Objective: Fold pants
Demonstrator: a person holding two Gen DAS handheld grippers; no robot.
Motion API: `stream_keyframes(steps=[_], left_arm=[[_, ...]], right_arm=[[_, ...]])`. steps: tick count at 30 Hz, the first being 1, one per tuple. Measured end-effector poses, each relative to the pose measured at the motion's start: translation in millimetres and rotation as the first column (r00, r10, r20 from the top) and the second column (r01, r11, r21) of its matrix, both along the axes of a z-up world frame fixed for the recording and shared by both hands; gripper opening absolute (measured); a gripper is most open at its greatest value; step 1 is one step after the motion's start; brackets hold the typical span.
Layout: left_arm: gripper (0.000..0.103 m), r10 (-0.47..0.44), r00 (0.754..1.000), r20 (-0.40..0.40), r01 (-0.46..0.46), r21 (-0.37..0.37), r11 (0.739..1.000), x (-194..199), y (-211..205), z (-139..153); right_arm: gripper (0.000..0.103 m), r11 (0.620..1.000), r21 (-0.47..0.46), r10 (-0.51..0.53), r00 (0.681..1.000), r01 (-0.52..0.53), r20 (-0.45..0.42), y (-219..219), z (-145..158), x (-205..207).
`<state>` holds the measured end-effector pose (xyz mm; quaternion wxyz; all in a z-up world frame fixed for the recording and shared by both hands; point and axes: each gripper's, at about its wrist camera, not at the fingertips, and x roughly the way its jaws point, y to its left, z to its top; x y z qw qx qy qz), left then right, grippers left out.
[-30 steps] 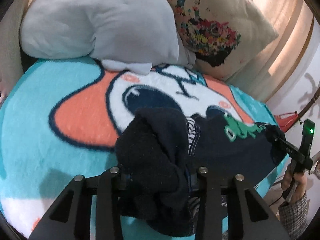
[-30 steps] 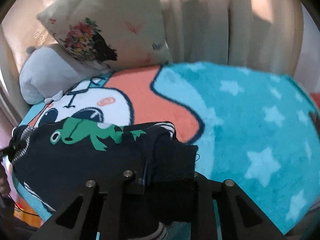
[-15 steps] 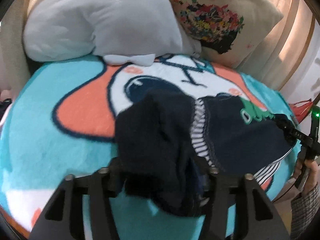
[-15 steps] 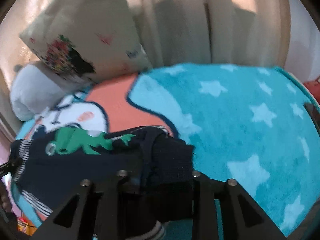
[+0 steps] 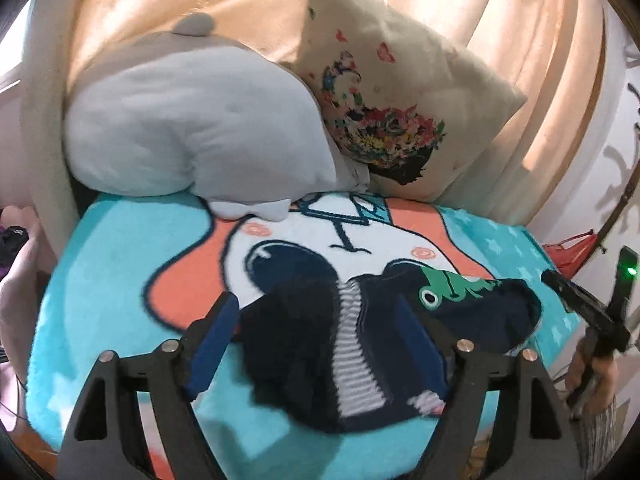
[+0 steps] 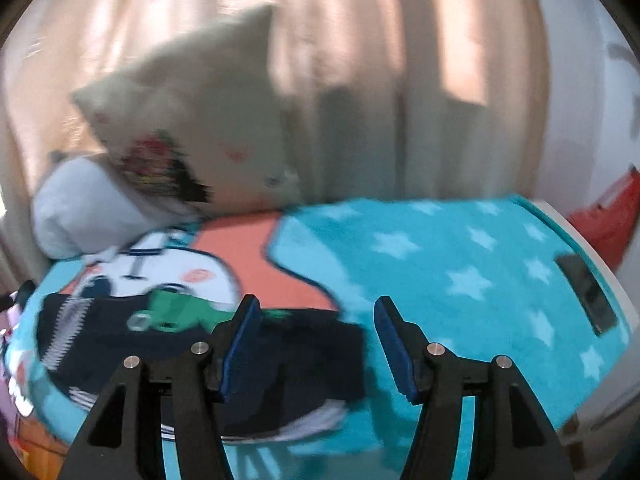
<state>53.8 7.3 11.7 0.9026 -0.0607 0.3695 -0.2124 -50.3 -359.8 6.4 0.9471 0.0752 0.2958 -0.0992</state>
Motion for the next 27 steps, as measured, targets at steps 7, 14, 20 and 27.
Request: stream_keyframes(steps=[7,14,20,27], left_arm=[[0.080,0.076,0.986,-0.146,-0.056,0.135,0.989,29,-34,-66],[0.080,0.069,0.990,-0.120,-0.042,0.218,0.975,14,-23,-83],[0.080,0.053,0.995,-0.086,-0.038,0.172,0.984,-7,-15,-44],[0.081,0.013,0.999,-0.038,-0.005,0.206,0.979,11,-82,-34]], right_arm=[[0.054,0.963,0.227,0.159,0.986,-0.142,-0.059,32,-50,35],[0.040,0.968,0.248,0.062,0.992,-0.033,-0.108,9,-84,17],[0.044,0.981,0.191,-0.001,0.995,0.021,-0.104,8,-71,-2],[0.044,0.972,0.192,0.149,0.988,-0.137,-0.050,51,-60,12]])
